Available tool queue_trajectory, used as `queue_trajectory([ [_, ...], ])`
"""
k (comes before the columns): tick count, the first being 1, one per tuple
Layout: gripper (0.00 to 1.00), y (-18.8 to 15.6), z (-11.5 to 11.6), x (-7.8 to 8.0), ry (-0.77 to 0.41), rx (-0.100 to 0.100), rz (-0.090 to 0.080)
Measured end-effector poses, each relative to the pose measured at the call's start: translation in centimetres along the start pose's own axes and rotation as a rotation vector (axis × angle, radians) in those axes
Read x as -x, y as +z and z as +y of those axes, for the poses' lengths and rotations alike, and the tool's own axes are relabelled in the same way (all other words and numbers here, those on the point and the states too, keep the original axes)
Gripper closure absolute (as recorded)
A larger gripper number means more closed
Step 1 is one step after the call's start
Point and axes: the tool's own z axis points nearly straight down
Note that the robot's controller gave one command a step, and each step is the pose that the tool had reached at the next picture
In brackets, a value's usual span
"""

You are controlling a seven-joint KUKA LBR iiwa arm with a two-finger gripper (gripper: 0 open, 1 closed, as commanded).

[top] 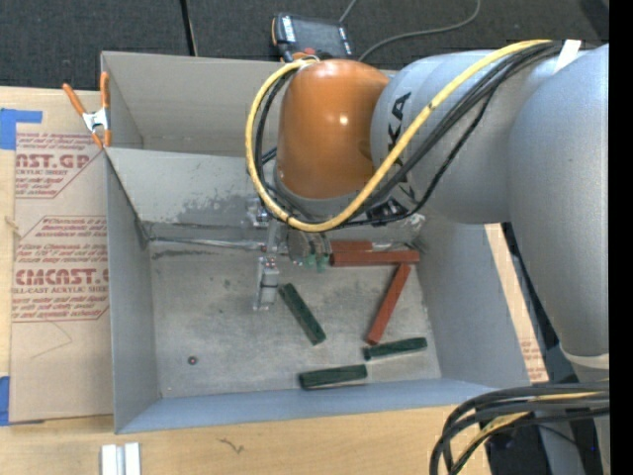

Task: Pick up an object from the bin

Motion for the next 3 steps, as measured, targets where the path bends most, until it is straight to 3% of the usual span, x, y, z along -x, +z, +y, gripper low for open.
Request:
queue_trajectory([
  [1,0.0,10.5,-5.7,1.4,-0.174,-0.003,0.006],
  [2,0.0,11.4,-14.1,0.1,-0.181,-0.005,0.003],
  [3,0.0,11.8,-10.2,-6.0,-0.174,0.0,0.003],
])
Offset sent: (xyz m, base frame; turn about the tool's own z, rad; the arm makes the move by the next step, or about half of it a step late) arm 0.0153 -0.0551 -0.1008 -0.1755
